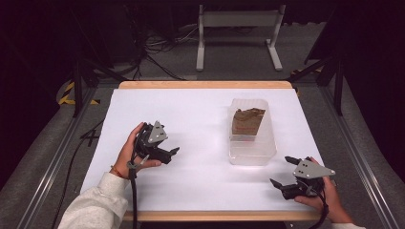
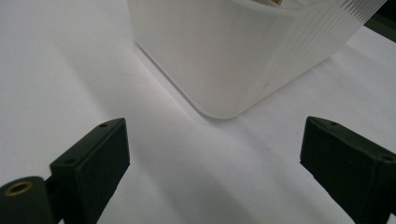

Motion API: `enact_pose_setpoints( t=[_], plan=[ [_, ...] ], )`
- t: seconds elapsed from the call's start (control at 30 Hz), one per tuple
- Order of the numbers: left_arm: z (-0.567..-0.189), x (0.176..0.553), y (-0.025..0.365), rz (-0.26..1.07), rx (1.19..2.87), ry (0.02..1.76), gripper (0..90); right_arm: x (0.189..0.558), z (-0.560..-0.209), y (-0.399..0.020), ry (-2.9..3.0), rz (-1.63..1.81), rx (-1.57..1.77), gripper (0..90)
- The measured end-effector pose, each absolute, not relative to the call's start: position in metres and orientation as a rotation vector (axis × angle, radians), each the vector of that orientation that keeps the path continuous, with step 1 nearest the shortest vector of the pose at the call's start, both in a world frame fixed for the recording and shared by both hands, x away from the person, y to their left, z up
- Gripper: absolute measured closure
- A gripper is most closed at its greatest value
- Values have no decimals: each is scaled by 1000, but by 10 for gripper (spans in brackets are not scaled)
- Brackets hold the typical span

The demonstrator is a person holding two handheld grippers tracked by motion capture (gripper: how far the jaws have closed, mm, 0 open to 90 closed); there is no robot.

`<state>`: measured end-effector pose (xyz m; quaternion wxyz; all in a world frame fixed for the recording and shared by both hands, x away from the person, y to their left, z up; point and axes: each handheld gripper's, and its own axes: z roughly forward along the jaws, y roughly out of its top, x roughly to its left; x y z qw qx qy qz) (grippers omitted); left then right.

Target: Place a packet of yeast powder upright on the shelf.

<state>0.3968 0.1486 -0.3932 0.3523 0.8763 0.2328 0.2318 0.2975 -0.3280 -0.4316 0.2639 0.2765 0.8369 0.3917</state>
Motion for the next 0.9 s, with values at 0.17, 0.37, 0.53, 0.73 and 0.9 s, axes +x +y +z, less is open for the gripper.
enact_pose_setpoints(
  t=[0.17, 0.37, 0.53, 0.73, 0.9],
  plan=[
    [-398, 391, 162, 630, 2255, 635, 87, 298, -432, -328, 2268, 1055, 744, 88],
    [-406, 384, 176, 641, 2257, 668, 87, 298, -431, -328, 2264, 1056, 744, 88],
    [-409, 379, 185, 652, 2261, 682, 84, 298, -431, -327, 2266, 1056, 741, 88],
    [-414, 365, 201, 699, 2213, 706, 85, 298, -431, -326, 2269, 1056, 743, 88],
    [-419, 355, 214, 709, 2180, 733, 85, 298, -431, -326, 2266, 1053, 742, 88]
  ],
)
